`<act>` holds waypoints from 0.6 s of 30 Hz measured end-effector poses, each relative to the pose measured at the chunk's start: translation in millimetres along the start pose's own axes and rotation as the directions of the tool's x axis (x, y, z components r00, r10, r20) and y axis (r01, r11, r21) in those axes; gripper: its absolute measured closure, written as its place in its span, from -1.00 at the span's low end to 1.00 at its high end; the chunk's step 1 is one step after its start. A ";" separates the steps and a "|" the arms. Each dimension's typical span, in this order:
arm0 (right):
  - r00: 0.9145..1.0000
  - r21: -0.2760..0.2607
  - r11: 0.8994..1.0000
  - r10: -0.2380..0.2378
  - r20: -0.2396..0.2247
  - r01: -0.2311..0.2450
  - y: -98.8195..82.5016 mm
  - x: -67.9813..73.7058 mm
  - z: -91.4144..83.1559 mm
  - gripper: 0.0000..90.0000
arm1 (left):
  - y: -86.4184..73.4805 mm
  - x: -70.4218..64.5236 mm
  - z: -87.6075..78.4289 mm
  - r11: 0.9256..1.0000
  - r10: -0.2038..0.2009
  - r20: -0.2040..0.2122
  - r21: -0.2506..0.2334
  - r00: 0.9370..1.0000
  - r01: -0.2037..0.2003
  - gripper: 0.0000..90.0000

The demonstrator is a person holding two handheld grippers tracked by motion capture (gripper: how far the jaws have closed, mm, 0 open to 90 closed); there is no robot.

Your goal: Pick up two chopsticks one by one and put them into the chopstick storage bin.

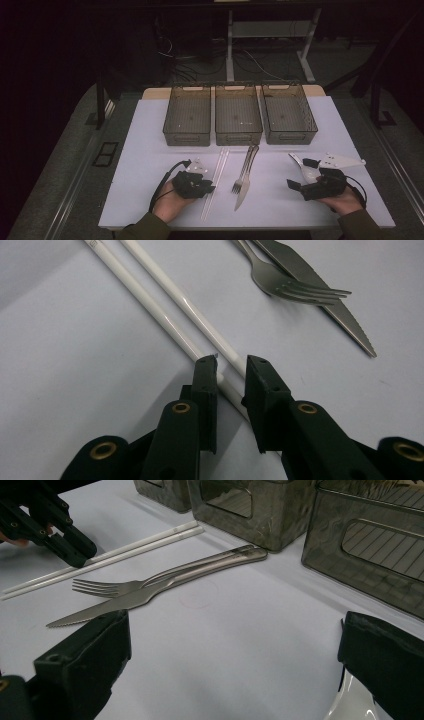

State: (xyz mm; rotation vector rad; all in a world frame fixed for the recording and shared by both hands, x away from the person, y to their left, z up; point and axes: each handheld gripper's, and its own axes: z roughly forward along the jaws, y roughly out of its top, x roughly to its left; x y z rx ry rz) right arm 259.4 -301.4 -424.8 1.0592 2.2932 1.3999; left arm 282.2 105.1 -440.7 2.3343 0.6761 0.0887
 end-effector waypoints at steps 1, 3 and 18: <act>1.000 0.000 1.000 -0.001 0.000 0.001 0.0 0.0 -0.1 -0.99 | 0.0 0.1 -0.3 1.000 -0.001 -0.006 0.002 1.000 0.001 0.63; 1.000 0.000 1.000 -0.001 0.000 0.001 0.0 0.0 -0.2 -0.99 | -0.3 0.6 -0.9 1.000 -0.005 -0.013 0.004 1.000 0.005 0.63; 1.000 -0.003 1.000 0.000 0.001 0.000 0.1 -0.1 -0.7 -0.99 | -11.3 -11.7 -16.0 0.998 -0.055 -0.014 -0.019 0.998 0.055 0.41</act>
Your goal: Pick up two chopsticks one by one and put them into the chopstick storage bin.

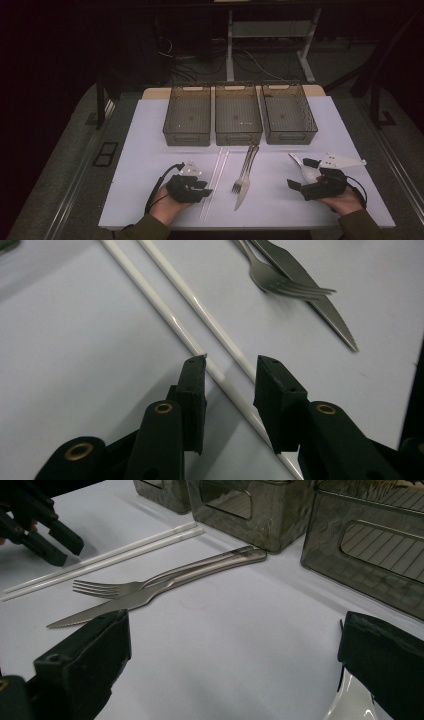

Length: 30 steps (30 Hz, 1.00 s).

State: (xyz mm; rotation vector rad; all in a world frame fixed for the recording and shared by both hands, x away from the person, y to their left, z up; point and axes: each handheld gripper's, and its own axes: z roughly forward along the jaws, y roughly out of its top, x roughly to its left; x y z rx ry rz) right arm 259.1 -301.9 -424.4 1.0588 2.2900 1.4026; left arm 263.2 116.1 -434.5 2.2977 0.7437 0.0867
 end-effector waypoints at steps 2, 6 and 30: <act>1.000 0.000 1.000 -0.002 0.000 0.002 0.1 0.2 0.1 -0.98 | -1.2 -2.0 0.3 1.000 0.005 0.004 0.013 1.000 -0.005 0.41; 1.000 -0.003 1.000 -0.003 0.001 0.003 0.3 0.6 -0.2 -0.99 | -5.2 -9.4 2.1 0.999 0.009 -0.004 0.035 1.000 -0.009 0.41; 1.000 -0.003 1.000 0.000 0.006 0.000 -0.1 -0.2 -0.3 -0.98 | -7.8 -3.1 -5.6 0.997 0.018 -0.076 0.073 0.997 -0.013 0.70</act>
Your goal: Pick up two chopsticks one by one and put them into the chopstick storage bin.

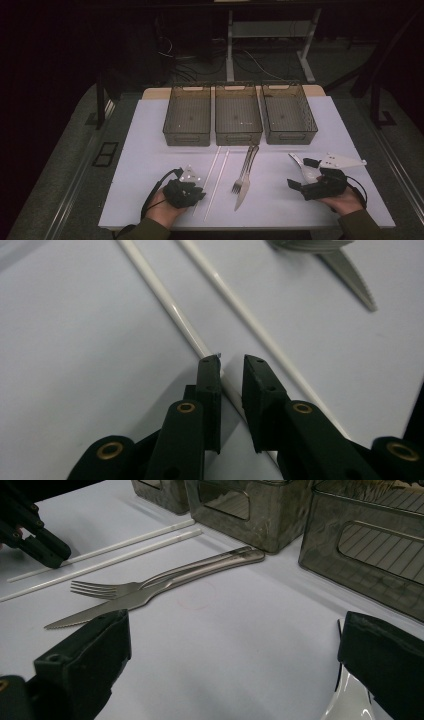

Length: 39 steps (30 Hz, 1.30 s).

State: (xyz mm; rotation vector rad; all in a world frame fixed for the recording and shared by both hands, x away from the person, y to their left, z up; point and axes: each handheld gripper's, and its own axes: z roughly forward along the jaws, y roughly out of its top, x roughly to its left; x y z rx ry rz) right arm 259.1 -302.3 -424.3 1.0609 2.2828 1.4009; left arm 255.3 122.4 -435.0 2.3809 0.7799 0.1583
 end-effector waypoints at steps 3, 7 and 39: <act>1.000 -0.001 1.000 0.001 0.000 -0.001 0.0 0.2 0.0 -0.99 | -1.5 3.9 -1.7 1.000 -0.010 0.001 0.003 1.000 0.010 0.72; 1.000 -0.001 1.000 0.000 0.000 0.000 0.0 0.2 0.0 -0.99 | -2.9 8.0 -3.7 1.000 -0.017 -0.002 0.009 1.000 0.017 0.74; 1.000 0.000 1.000 -0.002 -0.002 0.002 0.1 -0.3 0.2 -0.99 | -29.6 64.9 -30.7 0.999 -0.027 -0.052 0.017 0.998 0.028 0.85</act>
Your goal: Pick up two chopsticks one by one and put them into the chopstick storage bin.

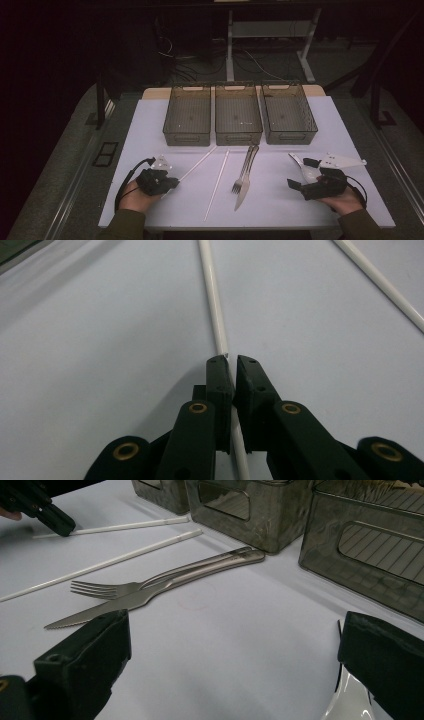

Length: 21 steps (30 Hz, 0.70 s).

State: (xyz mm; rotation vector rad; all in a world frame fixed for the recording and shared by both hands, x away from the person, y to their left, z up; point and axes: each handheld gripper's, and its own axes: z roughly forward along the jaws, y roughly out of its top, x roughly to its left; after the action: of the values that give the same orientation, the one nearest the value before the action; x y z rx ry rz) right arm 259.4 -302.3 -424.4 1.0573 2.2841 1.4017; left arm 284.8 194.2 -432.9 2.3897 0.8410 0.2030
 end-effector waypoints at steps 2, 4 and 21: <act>1.000 0.000 1.000 0.000 0.000 0.000 0.0 0.2 -0.1 -0.99 | -0.3 0.4 -0.2 1.000 0.001 -0.001 0.000 1.000 -0.001 0.85; 1.000 -0.001 1.000 0.001 0.000 -0.001 0.0 0.3 -0.1 -0.99 | -0.6 1.0 -0.2 1.000 0.000 -0.001 -0.003 1.000 0.000 0.85; 1.000 0.004 1.000 0.001 -0.002 -0.001 -0.4 0.4 1.4 -0.99 | 20.6 0.5 -4.1 0.985 -0.045 0.042 -0.166 0.998 0.052 0.38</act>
State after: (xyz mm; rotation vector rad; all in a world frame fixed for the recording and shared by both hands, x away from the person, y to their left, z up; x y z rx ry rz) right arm 259.7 -301.3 -425.4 1.0585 2.2892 1.3998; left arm 294.7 183.6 -417.6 2.2085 0.8300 0.1996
